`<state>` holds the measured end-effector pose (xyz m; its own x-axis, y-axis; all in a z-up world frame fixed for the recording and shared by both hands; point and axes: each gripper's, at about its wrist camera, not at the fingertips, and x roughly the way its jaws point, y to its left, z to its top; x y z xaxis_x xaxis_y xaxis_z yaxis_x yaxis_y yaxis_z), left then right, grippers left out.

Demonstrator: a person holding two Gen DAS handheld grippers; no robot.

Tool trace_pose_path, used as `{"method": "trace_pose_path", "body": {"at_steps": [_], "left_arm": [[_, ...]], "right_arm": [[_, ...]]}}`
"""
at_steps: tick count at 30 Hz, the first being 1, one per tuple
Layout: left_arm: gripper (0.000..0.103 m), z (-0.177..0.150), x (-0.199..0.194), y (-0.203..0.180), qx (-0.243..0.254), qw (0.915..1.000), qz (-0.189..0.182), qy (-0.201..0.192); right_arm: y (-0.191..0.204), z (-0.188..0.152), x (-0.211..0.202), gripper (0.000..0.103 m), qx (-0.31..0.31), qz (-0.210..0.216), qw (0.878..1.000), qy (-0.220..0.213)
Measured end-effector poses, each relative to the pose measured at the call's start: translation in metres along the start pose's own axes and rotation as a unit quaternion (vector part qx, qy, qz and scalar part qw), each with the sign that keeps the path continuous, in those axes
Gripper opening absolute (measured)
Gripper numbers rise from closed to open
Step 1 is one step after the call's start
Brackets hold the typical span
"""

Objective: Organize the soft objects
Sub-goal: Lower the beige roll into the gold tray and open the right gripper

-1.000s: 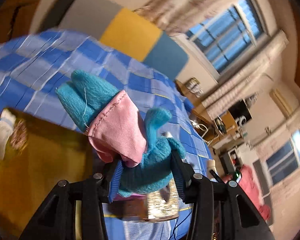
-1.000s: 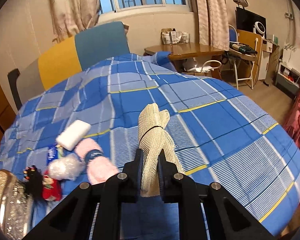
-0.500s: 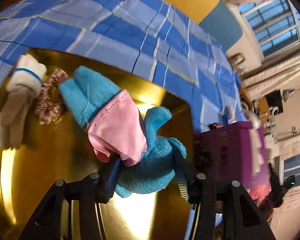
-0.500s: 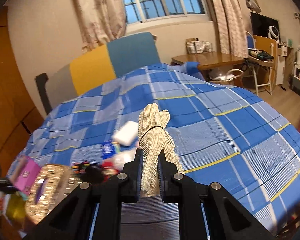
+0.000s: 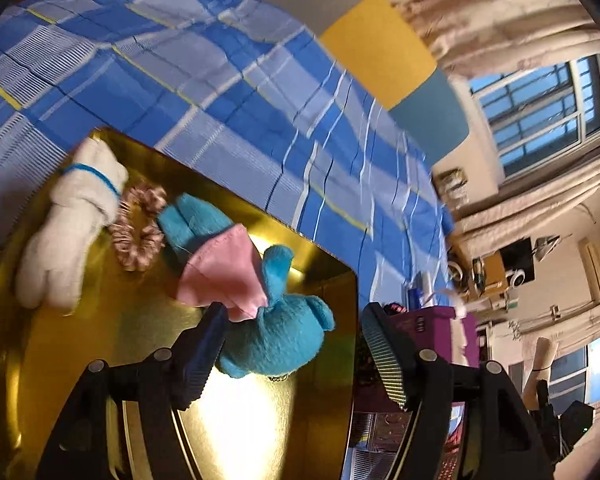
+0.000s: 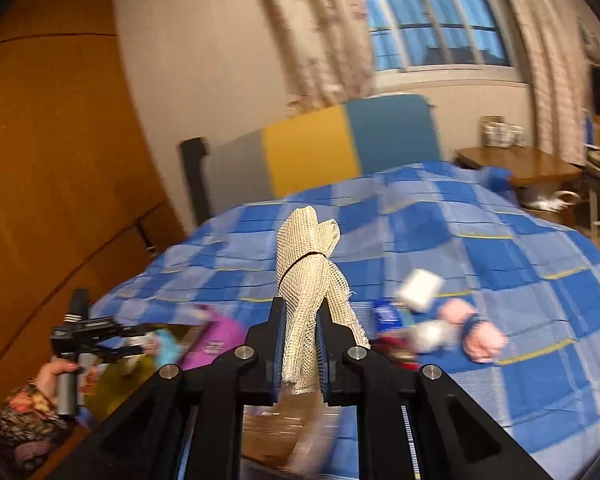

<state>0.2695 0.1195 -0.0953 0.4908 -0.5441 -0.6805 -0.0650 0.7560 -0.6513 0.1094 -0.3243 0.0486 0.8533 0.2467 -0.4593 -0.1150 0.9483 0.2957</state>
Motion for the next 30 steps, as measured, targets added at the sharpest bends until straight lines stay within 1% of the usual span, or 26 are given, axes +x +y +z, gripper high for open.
{"method": "trace_pose_path", "body": {"at_steps": [2,4,6,10,15,18,21,22,25,30], "left_arm": [[0.07,-0.007,-0.013,0.0,0.002,0.9998,0.007,-0.02],[0.07,-0.021,-0.029,0.004,0.011,0.9988,0.026,-0.041],[0.07,-0.032,-0.038,0.008,0.017,0.9979,0.04,-0.048],[0.07,-0.054,-0.046,0.018,0.017,0.997,0.056,-0.05],[0.071,-0.076,-0.056,0.028,0.028,0.9945,0.082,-0.059],[0.07,-0.083,-0.061,0.035,0.028,0.9938,0.088,-0.062],[0.07,-0.089,-0.072,0.044,0.017,0.9935,0.087,-0.071],[0.07,-0.09,-0.076,0.047,0.015,0.9932,0.088,-0.075],[0.07,-0.093,-0.086,0.052,0.012,0.993,0.087,-0.08],[0.07,-0.097,-0.102,0.064,0.004,0.9918,0.088,-0.093]], "right_arm": [[0.026,0.0,0.01,0.014,-0.006,0.03,0.999,0.011],[0.05,-0.003,0.02,0.014,-0.012,0.054,0.998,0.023],[0.074,-0.007,0.032,0.014,-0.022,0.071,0.997,0.038],[0.117,-0.025,0.057,0.014,-0.03,0.087,0.993,0.075],[0.165,-0.059,0.093,0.014,-0.031,0.082,0.987,0.133],[0.185,-0.077,0.115,0.014,-0.035,0.064,0.984,0.16],[0.197,-0.092,0.141,0.014,-0.033,0.03,0.984,0.175],[0.199,-0.097,0.153,0.014,-0.022,0.019,0.983,0.181],[0.204,-0.103,0.172,0.014,-0.017,-0.011,0.984,0.178],[0.211,-0.105,0.197,0.014,-0.019,-0.077,0.983,0.163]]}}
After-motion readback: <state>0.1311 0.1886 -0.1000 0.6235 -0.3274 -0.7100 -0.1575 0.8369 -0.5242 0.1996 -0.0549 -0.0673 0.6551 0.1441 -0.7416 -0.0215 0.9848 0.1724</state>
